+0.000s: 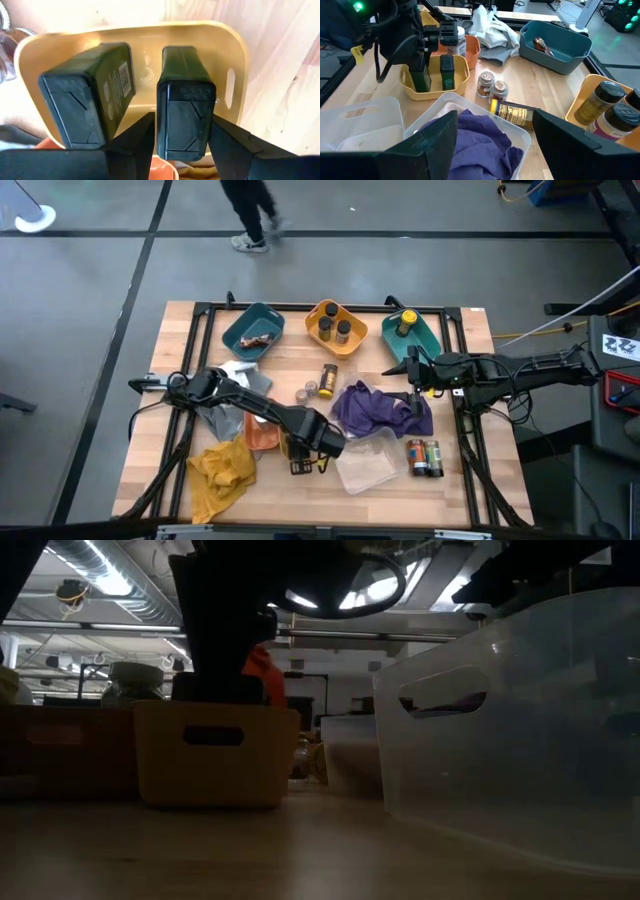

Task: Sort spices by type
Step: Put the black spice can into the small yellow bin

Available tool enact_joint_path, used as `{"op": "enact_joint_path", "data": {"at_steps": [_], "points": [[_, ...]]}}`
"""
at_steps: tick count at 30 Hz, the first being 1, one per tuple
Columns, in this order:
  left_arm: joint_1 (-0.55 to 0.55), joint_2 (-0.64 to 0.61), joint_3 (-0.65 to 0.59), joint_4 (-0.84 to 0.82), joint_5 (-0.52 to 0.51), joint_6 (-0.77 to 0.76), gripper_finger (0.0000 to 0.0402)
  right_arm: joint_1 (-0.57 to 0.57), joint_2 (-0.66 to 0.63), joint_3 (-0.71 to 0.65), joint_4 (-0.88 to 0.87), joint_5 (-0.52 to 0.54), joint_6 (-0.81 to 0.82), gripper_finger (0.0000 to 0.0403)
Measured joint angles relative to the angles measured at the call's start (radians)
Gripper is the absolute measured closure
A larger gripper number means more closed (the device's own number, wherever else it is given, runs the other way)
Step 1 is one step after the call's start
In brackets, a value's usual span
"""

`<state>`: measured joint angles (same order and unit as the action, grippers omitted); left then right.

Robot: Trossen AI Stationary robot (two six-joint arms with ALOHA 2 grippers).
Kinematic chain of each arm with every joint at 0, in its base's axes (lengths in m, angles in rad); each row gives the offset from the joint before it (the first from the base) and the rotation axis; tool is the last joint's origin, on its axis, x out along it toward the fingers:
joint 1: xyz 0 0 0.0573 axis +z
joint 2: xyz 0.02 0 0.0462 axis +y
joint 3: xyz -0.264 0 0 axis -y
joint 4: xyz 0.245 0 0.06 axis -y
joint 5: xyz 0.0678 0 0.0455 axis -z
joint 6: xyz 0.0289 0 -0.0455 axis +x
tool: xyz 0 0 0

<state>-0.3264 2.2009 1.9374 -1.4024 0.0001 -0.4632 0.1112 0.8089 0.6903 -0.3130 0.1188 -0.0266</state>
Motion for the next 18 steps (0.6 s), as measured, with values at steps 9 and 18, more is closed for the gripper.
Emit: {"op": "enact_joint_path", "data": {"at_steps": [9, 18], "points": [[0.000, -0.001, 0.042, -0.002, 0.000, 0.031, 0.0243, 0.000, 0.000, 0.000, -0.003, 0.000, 0.000, 0.0146], [0.001, -0.004, 0.106, -0.034, -0.002, 0.055, 0.0243, 0.000, 0.000, 0.000, -0.005, 0.000, 0.000, 0.0146]]}}
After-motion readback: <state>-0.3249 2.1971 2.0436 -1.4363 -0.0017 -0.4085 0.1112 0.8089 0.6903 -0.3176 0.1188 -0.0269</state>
